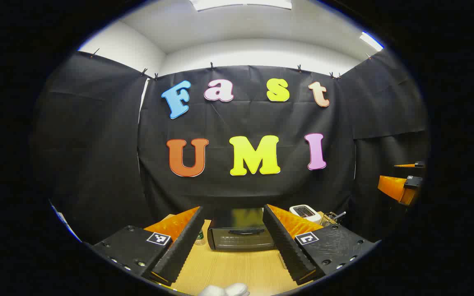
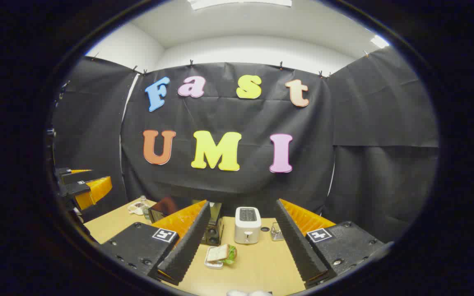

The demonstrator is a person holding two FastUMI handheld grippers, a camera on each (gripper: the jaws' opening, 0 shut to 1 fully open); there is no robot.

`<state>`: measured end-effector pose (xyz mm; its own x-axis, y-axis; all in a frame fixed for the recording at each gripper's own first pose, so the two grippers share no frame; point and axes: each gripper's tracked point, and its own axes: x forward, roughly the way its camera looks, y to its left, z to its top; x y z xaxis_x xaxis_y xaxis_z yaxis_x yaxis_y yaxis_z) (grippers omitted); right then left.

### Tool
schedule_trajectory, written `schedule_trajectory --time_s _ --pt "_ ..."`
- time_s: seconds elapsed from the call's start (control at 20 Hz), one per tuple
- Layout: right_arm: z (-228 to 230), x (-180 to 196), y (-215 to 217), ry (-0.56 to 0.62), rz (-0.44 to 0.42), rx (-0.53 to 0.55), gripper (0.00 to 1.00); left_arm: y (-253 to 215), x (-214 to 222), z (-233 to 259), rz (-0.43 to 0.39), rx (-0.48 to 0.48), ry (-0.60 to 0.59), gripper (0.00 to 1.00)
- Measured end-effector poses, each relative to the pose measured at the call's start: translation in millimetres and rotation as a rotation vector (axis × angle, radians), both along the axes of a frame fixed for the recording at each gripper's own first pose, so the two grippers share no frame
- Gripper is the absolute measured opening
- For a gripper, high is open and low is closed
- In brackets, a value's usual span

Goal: Open the electric oven with the left hand, put the food in, and close the electric oven.

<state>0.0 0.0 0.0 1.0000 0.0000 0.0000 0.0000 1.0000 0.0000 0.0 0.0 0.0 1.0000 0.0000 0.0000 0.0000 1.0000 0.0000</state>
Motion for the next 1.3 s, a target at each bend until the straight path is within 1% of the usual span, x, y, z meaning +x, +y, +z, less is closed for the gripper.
schedule_trajectory --time_s 0.35,0.4,0.45,0.5,0.55,0.7,0.9,1.05,1.3 --pt "-2.4 13.2 0.7 0.009 0.002 0.012 0.93 -0.5 4.4 -1.6 -0.002 0.014 0.003 0.94" --pt "-4.5 14.1 1.1 0.010 0.004 0.015 1.00 -0.7 4.3 -1.6 -0.002 0.014 0.006 0.94" --pt "-5.1 15.8 1.5 0.015 0.005 0.016 0.93 -0.5 5.6 -3.6 0.000 0.015 0.013 0.94" --pt "-6.0 17.3 1.3 0.015 0.005 0.016 1.00 -1.1 6.2 -4.5 -0.001 0.017 0.017 0.94" --pt "-6.6 18.3 0.4 0.016 0.004 0.014 0.92 -1.1 8.6 -5.0 -0.003 0.019 0.018 0.94" --pt "-11.0 24.2 -2.1 0.024 0.000 0.013 0.92 -4.3 21.5 -12.9 -0.004 0.024 0.025 0.94" --pt "-13.7 28.1 -12.3 0.034 -0.021 0.006 0.92 -15.0 54.7 -40.4 -0.019 0.010 0.058 0.94" --pt "-16.9 29.7 -23.3 0.050 -0.046 -0.009 0.92 -27.5 85.5 -72.2 -0.033 0.000 0.111 0.94" --pt "-24.5 30.4 -39.1 0.081 -0.091 -0.030 0.92 -46.3 152.6 -131.3 -0.046 0.016 0.190 0.94"
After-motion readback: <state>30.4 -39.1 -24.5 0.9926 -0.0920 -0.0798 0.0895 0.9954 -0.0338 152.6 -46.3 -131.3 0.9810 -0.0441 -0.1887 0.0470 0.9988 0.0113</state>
